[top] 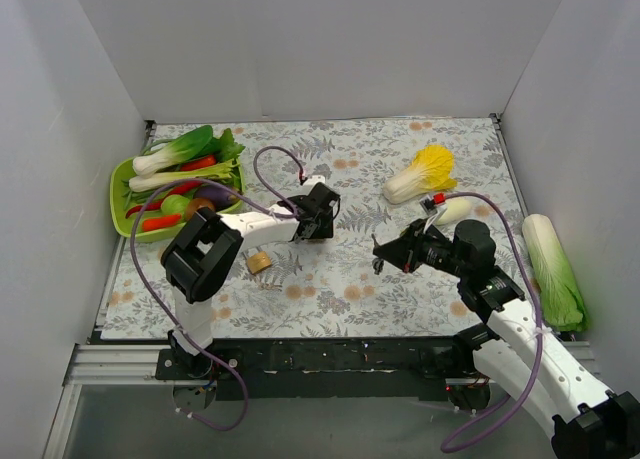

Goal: Unlock with the key

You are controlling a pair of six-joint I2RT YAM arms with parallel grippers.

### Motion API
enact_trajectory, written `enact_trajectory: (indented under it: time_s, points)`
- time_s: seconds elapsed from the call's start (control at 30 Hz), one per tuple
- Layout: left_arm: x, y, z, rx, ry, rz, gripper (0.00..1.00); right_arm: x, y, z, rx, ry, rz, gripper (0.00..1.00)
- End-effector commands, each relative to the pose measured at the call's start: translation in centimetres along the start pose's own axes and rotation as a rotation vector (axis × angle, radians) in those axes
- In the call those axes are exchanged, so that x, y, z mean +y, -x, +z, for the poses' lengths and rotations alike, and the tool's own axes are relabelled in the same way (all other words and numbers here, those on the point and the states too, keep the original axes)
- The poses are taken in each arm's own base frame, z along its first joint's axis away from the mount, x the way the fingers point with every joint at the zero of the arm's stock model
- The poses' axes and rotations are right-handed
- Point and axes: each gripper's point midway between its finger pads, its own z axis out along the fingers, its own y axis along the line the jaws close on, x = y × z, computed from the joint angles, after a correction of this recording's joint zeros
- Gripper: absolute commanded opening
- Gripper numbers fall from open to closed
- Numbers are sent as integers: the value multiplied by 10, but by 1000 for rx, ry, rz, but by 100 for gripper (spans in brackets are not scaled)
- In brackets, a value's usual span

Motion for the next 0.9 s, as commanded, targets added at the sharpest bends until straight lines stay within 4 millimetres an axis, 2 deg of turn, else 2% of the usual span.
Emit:
enact_trajectory:
  time_s: [0.0,0.07,0.1,0.23,0.43,0.47,0.57,0.73,0.87]
  points:
    - [-13,-30,-26,113,-121,-128,0,-10,-4,3,-20,-20,-9,1]
    - [-20,-25,-36,93,-168,-209,0,-18,-11,6,-20,-52,-6,1]
    - [-29,-14,-46,63,-220,-242,0,-25,-20,8,-12,-66,-2,1]
    - [-40,4,-62,21,-282,-337,0,-34,-47,22,30,-104,29,1]
    - [-43,19,-78,-30,-330,-427,0,-25,-71,45,48,-116,54,1]
    - [-43,19,-80,-34,-334,-432,0,-17,-70,50,37,-95,46,1]
    - [-42,20,-83,-46,-340,-459,0,-13,-80,60,44,-99,69,1]
    - [-46,19,-88,-52,-361,-468,0,-17,-91,75,86,-105,100,1]
    - [-46,16,-91,-57,-357,-471,0,-21,-87,86,97,-134,89,1]
